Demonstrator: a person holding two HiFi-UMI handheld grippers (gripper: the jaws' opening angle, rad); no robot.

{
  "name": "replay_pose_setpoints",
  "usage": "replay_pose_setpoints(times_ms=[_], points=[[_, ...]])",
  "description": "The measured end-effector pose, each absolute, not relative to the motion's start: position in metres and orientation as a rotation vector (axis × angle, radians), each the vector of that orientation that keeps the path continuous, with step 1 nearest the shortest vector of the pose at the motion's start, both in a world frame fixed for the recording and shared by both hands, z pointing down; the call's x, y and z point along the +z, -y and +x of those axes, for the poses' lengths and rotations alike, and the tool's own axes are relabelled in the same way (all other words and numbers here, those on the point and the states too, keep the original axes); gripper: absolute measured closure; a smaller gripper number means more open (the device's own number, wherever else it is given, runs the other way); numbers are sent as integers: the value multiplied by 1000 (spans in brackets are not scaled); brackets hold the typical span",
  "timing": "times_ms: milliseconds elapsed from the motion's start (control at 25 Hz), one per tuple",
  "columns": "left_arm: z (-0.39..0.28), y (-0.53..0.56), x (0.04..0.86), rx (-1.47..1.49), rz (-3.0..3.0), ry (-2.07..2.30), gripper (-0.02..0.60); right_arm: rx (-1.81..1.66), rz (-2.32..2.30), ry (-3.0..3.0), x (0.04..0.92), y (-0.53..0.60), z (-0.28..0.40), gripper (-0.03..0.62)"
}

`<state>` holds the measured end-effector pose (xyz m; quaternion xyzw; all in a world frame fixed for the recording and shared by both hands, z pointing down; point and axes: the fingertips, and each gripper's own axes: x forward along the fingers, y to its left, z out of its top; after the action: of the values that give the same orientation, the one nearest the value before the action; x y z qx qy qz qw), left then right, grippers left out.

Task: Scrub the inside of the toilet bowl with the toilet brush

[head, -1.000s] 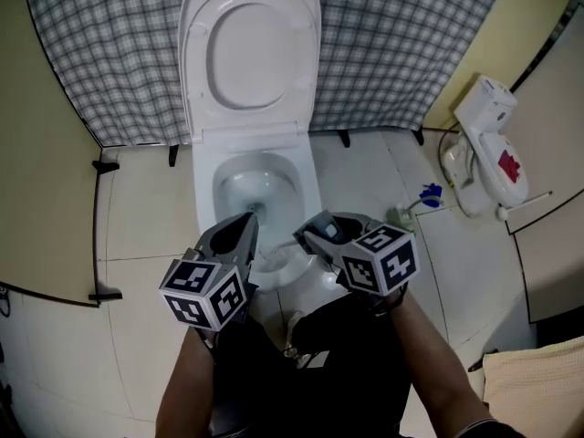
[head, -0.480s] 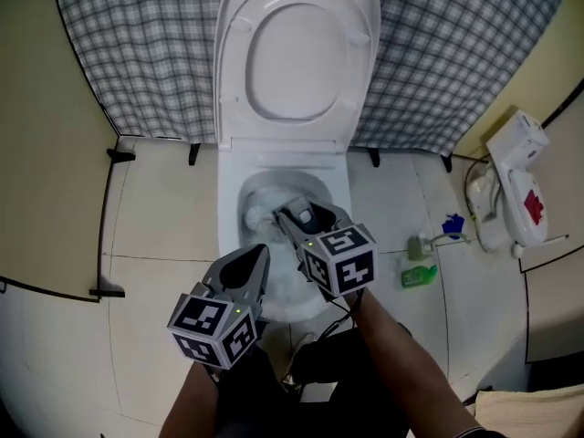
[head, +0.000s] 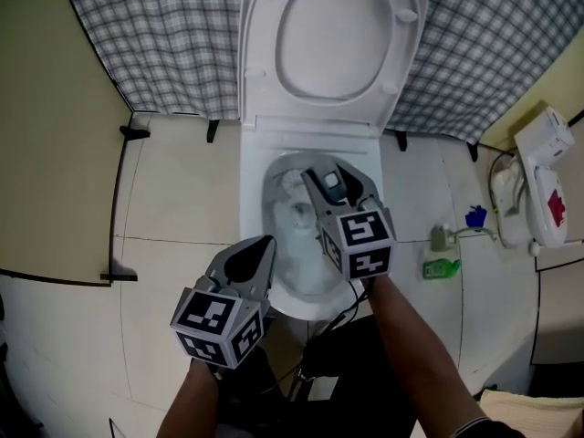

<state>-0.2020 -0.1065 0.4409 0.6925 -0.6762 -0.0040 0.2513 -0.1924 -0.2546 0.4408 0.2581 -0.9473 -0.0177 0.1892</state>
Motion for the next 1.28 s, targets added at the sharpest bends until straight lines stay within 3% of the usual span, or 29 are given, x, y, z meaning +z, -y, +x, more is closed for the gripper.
replay_pose_setpoints(times_ms=[800, 1280], points=[[-167, 116, 452, -24, 1940, 1787, 572, -66, 970, 2550, 445, 267, -84, 385], [-128, 132, 390, -11, 2090, 1782, 572, -78, 937, 2779, 322, 243, -50, 387]])
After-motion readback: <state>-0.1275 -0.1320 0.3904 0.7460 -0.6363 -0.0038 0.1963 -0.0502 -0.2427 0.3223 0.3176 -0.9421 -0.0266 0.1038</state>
